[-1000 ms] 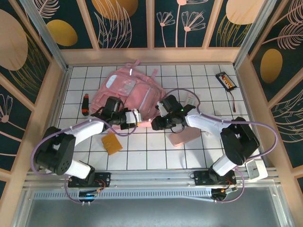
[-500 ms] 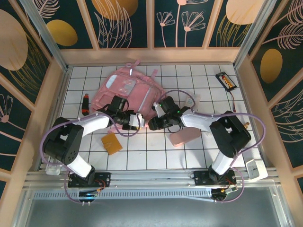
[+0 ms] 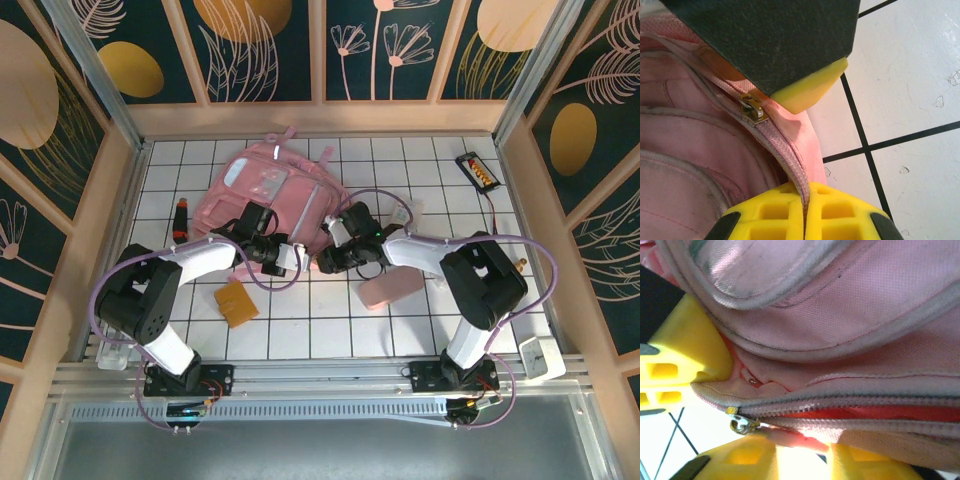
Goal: Pack the student bag
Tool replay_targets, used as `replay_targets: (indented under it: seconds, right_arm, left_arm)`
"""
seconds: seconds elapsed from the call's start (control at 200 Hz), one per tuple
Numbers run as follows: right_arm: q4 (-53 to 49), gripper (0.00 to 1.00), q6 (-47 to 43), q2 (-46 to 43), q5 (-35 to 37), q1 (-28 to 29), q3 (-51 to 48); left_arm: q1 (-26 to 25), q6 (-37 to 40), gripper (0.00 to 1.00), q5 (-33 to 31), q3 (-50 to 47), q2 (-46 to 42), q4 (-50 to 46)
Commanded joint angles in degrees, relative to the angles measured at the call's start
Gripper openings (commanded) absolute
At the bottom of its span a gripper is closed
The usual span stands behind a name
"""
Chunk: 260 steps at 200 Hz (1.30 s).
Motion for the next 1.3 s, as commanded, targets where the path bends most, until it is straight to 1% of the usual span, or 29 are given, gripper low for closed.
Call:
replay_targets:
  seconds: [0.0, 0.05, 0.2, 0.28, 0.33, 0.43, 0.515, 0.721, 1.001, 1.066, 1.106, 1.181, 1.246, 1.296]
  right_arm:
    - [1.13, 0.36, -3.98, -1.38, -2.76, -1.31, 1.13]
    - [1.68, 0.38, -4.95, -1.89, -3.99, -1.88, 0.51]
    - [3.12, 0.37, -6.98, -1.7, -8.38, -3.59, -0.62]
    - [4.13, 0.34, -7.51, -1.1, -10.0, -3.69, -0.89]
    - [5.01, 0.3, -7.46, -0.95, -10.76, -3.64, -1.18]
    - [5.25, 0.26, -7.29, -0.29, -11.02, -3.65, -0.94]
    - [5.81, 0.25, -7.03, -0.24, -11.15, -3.58, -1.38]
    - [7.1, 0.25, -6.59, 0.34, -12.39, -3.08, -1.8]
    - [10.68, 0.3, -6.06, 1.41, -11.98, -2.41, -3.03]
    - [12.0, 0.35, -6.64, 1.49, -13.11, -2.41, -3.9]
    - [12.52, 0.37, -6.39, 1.52, -11.68, -2.41, -4.54]
    - [13.73, 0.37, -6.44, 1.59, -9.93, -2.67, -5.85]
    - [15.11, 0.37, -6.37, 2.04, -10.84, -2.97, -7.04]
    - [15.64, 0.34, -6.55, 2.63, -11.97, -3.06, -7.3]
  left_arm:
    - [-0.31, 2.52, 0.0, 2.73, 0.82, 0.67, -1.87]
    - [-0.31, 2.45, 0.0, 3.09, 0.97, 0.66, -1.77]
    - [-0.23, 2.48, 0.0, 4.0, 1.26, 0.93, -2.2]
    - [-0.25, 2.34, 0.0, 4.45, 1.35, 1.09, -2.22]
    - [-0.22, 2.35, 0.0, 4.73, 1.43, 1.26, -2.39]
    - [-0.23, 1.85, 0.0, 4.76, 1.29, 1.28, -2.1]
    - [-0.2, 1.42, 0.0, 4.8, 1.17, 1.1, -1.7]
    - [-0.23, 1.38, 0.0, 4.78, 1.59, 1.36, -1.94]
    - [-0.23, 1.51, 0.0, 5.2, 2.56, 1.89, -2.39]
    - [-0.23, 1.59, 0.0, 5.13, 2.6, 1.81, -2.57]
    - [-0.23, 1.6, 0.0, 5.05, 2.59, 1.72, -2.7]
    - [-0.25, 1.83, 0.0, 4.93, 2.58, 1.72, -3.23]
    - [-0.24, 1.94, 0.0, 4.76, 2.49, 1.63, -3.45]
    - [-0.23, 1.85, 0.0, 4.76, 2.27, 1.54, -3.44]
